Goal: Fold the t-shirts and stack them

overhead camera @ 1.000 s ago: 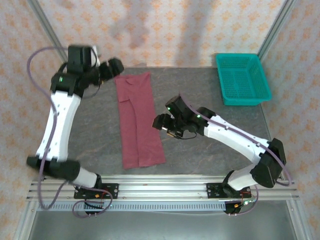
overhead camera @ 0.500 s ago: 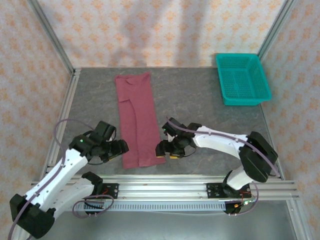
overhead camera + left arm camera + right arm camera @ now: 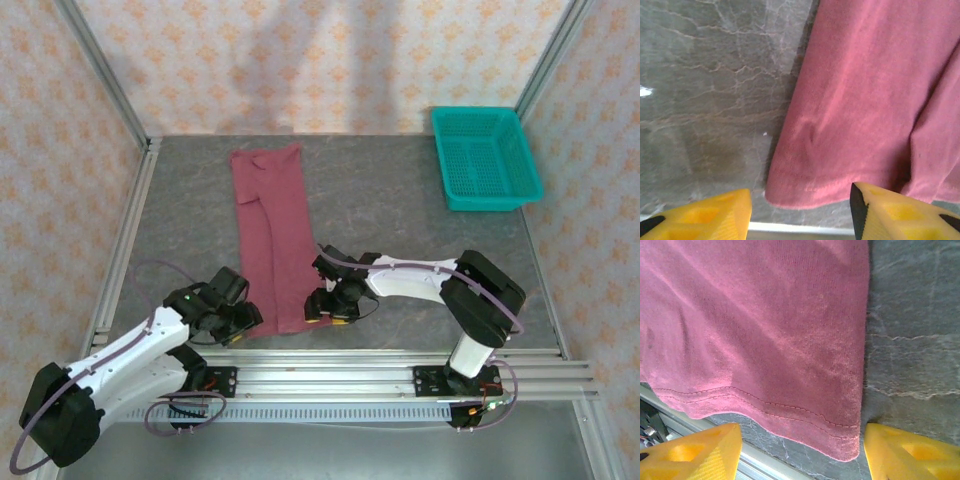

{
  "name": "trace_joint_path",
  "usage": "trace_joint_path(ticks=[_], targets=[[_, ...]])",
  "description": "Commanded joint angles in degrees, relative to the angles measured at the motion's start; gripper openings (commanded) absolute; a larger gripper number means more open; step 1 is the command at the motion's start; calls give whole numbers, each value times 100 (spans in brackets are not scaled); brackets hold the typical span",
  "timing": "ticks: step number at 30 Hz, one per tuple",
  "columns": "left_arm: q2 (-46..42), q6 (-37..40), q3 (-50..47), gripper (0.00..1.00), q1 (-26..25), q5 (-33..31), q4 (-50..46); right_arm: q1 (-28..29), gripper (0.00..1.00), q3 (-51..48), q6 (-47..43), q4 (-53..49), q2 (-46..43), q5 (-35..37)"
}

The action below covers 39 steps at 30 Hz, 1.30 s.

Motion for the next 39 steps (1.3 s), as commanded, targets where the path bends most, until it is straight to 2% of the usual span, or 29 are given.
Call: trace_joint_path(ticks=[1, 5, 8, 13, 16, 21, 31, 34, 39], targets=[[93, -433, -322, 52, -81, 37, 859, 43, 64, 80, 108, 217, 201, 196], [186, -554, -462, 47, -118, -46, 1204, 44, 58, 163, 229, 416, 455, 163], [487, -544, -379, 38, -143, -99, 1515, 44, 48, 220, 338, 566, 609, 170], [935, -278, 12, 10, -189, -333, 1203, 45, 16, 319, 374, 498, 723, 187], [422, -214, 166, 5, -202, -614, 415, 50, 6, 309, 354, 272, 542, 272], [-250, -305, 169, 3, -318, -633, -180, 68, 0, 403, 413, -184, 130, 181], [-556, -741, 825, 1, -1328, -1222, -1296, 206, 0, 470, 689, -1044, -696, 82], [-594, -1069, 1062, 0, -1829, -1380, -1539, 290, 0, 505, 720, -1344, -908, -59], [-535, -2071, 1330, 0, -3072, -1911, -1952, 575, 0, 293, 1157, -1315, -1325, -151]])
